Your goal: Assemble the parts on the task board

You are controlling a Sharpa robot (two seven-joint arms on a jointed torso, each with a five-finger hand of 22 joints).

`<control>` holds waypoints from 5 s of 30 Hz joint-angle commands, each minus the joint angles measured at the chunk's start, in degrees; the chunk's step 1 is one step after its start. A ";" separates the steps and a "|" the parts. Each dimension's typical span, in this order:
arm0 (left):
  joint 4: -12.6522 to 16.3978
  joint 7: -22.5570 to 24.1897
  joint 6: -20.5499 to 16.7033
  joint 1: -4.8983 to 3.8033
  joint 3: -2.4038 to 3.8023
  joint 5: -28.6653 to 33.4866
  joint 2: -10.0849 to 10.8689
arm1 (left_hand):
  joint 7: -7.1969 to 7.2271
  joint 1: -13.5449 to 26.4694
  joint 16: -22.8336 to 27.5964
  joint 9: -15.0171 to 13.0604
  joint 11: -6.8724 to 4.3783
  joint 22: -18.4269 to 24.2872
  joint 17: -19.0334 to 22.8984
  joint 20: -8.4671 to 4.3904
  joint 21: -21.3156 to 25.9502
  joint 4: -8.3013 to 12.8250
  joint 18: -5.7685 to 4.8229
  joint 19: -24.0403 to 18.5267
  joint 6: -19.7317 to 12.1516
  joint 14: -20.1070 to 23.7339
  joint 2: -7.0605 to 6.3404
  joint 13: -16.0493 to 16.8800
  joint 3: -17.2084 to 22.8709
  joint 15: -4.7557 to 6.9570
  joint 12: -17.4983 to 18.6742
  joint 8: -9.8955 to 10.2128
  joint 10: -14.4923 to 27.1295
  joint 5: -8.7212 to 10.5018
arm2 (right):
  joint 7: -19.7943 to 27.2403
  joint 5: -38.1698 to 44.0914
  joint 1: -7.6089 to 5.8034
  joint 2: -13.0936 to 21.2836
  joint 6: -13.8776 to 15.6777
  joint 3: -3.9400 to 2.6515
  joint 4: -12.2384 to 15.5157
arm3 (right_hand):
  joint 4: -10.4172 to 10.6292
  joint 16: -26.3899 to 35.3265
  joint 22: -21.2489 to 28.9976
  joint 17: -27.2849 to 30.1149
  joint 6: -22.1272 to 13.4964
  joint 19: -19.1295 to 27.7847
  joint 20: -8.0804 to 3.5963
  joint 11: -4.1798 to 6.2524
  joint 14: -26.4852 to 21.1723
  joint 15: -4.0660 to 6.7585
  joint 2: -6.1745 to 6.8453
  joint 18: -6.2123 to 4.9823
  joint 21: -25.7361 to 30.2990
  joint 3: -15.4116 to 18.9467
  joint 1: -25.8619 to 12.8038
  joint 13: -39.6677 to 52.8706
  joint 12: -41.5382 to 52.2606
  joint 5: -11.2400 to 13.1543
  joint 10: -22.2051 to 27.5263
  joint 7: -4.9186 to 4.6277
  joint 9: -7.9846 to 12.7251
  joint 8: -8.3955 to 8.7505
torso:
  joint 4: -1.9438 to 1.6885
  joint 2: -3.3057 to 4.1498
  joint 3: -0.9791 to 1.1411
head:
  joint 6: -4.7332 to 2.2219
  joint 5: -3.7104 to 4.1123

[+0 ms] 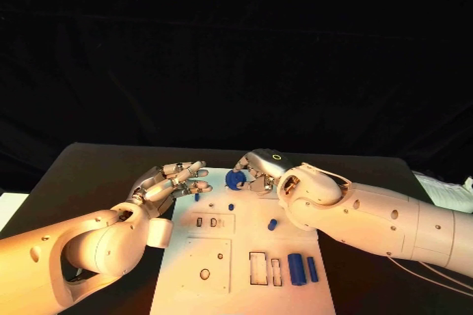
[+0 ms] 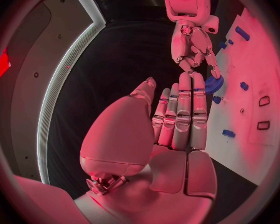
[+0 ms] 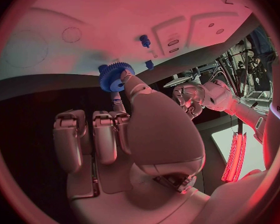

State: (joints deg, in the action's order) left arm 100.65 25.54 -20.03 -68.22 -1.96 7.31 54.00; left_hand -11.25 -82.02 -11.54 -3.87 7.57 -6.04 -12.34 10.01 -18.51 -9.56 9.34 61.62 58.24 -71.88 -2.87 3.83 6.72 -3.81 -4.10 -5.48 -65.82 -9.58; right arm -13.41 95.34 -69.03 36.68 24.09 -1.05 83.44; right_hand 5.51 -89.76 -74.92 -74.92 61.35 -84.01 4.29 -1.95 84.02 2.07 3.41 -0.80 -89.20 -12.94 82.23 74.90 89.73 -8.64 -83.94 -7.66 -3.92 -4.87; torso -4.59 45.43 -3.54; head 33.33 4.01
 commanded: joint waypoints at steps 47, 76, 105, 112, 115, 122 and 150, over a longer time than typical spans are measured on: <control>0.14 -1.16 2.20 -0.07 0.04 0.06 -0.20 | -0.40 -1.59 0.84 0.02 0.30 0.30 -0.45 0.09 0.36 1.27 1.14 0.32 0.05 0.15 0.37 -0.07 0.77 -0.30 0.54 0.85 0.39 0.35 | 0.78 -1.50 0.50 -7.09 -8.03 0.75 -8.57 | 7.16 -0.24 -13.81 -15.08 -4.92 -5.28 1.63 -1.93 5.98 -1.87 2.03 0.50 -0.28 2.37 -12.92 14.42 -1.00 3.12 -5.51 -1.10 0.10 1.28 | 0.18 0.02 0.06 | 0.54 -0.60; -0.50 -1.56 2.44 -0.07 0.04 0.06 0.35 | -0.60 -2.10 1.56 0.01 0.48 0.52 -0.71 0.13 0.59 1.97 1.10 0.16 -0.15 0.38 0.40 -0.11 1.72 -0.43 0.51 1.31 1.01 0.31 | 22.54 -29.06 -0.49 8.53 -2.49 -0.14 -1.82 | 2.81 0.15 -11.69 -14.15 -4.92 -4.02 1.57 -1.87 5.76 -1.78 3.27 0.00 0.67 2.11 -7.34 13.19 -3.41 -1.21 -4.47 -1.12 0.00 1.14 | 1.77 -0.54 0.51 | -0.44 -0.75; -1.39 -1.56 2.75 -0.02 0.00 0.06 -0.30 | -0.53 -2.21 1.66 -0.02 0.43 0.55 -0.77 0.10 0.59 2.12 1.11 0.17 0.00 0.36 0.39 -0.09 1.95 -0.39 0.45 1.29 0.91 0.32 | 21.06 -25.71 2.64 18.01 -5.11 -0.19 -5.38 | -0.04 0.18 -11.67 -14.10 -4.34 -4.01 1.42 -1.71 5.75 -1.63 4.32 0.00 0.71 3.46 -4.96 13.24 -3.32 -0.68 -4.54 -0.96 -0.01 1.16 | 2.41 -0.83 0.81 | -0.23 -0.11; -1.44 -1.56 2.78 -0.01 0.00 0.06 -0.35 | -0.53 -2.21 1.66 -0.02 0.43 0.55 -0.77 0.10 0.59 2.12 1.11 0.17 0.00 0.36 0.39 -0.09 1.95 -0.39 0.45 1.29 0.91 0.32 | 20.88 -24.92 3.14 16.33 -5.06 -0.19 -7.48 | -0.26 0.15 -11.65 -14.19 -4.32 -4.01 1.41 -1.70 5.77 -1.62 4.13 -0.01 0.72 3.47 -4.69 13.26 -3.28 -0.69 -4.56 -0.96 -0.01 1.16 | 2.45 -0.82 0.81 | -0.07 -0.42; -1.44 -1.58 2.80 -0.01 0.00 0.06 -0.38 | -0.53 -2.21 1.66 -0.02 0.43 0.55 -0.77 0.10 0.59 2.12 1.11 0.17 0.00 0.36 0.39 -0.09 1.95 -0.39 0.45 1.29 0.91 0.32 | 20.85 -24.68 3.42 15.71 -5.00 -0.19 -7.95 | -0.40 0.12 -11.70 -14.26 -4.22 -4.03 1.40 -1.69 5.79 -1.62 3.89 0.00 0.70 3.44 -4.52 13.29 -3.23 -0.70 -4.58 -0.96 -0.02 1.13 | 2.40 -0.83 0.85 | -0.01 -0.46; -1.46 -1.63 2.79 -0.01 0.00 0.06 -0.38 | -0.53 -2.21 1.66 -0.02 0.43 0.55 -0.77 0.10 0.59 2.12 1.11 0.17 0.00 0.36 0.39 -0.09 1.95 -0.39 0.45 1.29 0.91 0.32 | 20.70 -24.37 3.78 14.46 -5.17 -0.19 -9.09 | -0.67 0.10 -11.77 -14.30 -3.83 -4.08 1.38 -1.66 5.80 -1.59 3.29 0.02 0.67 3.36 -4.22 13.38 -3.06 -0.67 -4.66 -0.91 -0.07 1.00 | 2.42 -0.86 0.82 | 0.19 -0.69; -1.31 -1.86 2.84 -0.01 0.00 0.06 -0.27 | -0.57 -2.24 1.78 -0.02 0.44 0.57 -0.85 0.08 0.60 2.27 1.11 0.19 0.03 0.33 0.27 -0.10 2.14 -0.38 0.46 1.34 0.90 0.34 | 20.26 -22.97 4.22 12.52 -6.24 -0.19 -10.73 | -2.47 -0.18 -12.54 -14.94 0.39 -4.53 0.76 -0.72 5.95 -0.83 0.76 0.19 0.34 2.28 -2.93 14.15 -1.59 1.24 -5.31 0.17 -0.40 0.04 | 2.47 -0.86 0.94 | 0.48 -0.82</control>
State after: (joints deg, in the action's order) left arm 99.19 23.54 -18.39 -68.20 -1.98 7.32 53.79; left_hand -11.66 -83.60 -10.14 -3.87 8.07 -5.56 -13.10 10.01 -18.31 -7.36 9.34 61.62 58.24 -71.68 -2.50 3.78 8.59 -4.00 -3.78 -4.53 -65.32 -9.42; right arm 7.10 71.47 -64.88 49.29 18.72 -1.23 72.75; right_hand 3.39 -89.76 -74.92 -74.93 61.34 -84.00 5.55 -3.07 83.96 0.76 4.82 -0.81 -88.72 -10.62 79.46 74.93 87.97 -7.65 -84.06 -7.45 -4.27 -4.63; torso -2.14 44.55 -2.62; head 33.80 3.16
